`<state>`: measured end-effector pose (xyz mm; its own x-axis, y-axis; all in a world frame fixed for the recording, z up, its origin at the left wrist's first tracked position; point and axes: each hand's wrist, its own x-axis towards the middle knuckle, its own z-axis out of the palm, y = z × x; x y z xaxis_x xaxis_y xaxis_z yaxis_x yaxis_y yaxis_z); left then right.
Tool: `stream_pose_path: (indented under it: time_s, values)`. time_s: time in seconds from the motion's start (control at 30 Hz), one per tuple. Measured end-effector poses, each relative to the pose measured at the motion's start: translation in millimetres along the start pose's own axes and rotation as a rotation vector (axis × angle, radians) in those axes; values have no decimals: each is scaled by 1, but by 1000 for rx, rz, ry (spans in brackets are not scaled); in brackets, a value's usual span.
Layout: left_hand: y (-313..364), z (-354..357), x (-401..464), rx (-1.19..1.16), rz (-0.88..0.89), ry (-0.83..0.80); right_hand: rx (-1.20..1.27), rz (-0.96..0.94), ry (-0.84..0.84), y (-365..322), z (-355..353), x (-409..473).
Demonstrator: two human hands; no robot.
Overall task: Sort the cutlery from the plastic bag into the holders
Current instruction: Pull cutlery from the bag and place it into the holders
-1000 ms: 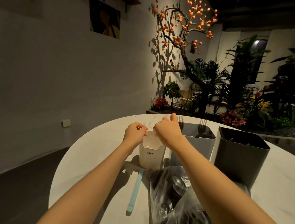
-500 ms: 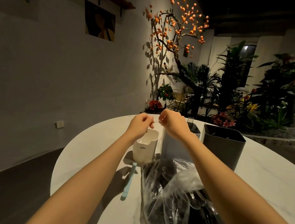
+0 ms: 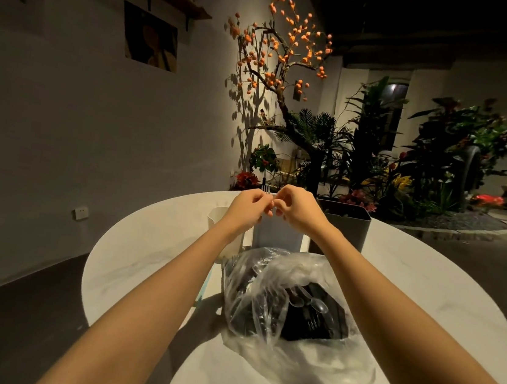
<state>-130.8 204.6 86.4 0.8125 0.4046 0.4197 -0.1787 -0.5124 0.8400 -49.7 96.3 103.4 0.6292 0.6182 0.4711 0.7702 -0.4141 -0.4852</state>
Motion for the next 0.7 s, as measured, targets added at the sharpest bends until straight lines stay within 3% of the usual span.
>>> stream_pose_path:
  time_s: [0.5, 0.7]
  values:
    - [16, 46, -53, -10, 20, -191, 60, 199, 17, 23, -21, -79]
    - [6, 62, -69, -3, -26, -242, 14, 396, -109, 32, -19, -102]
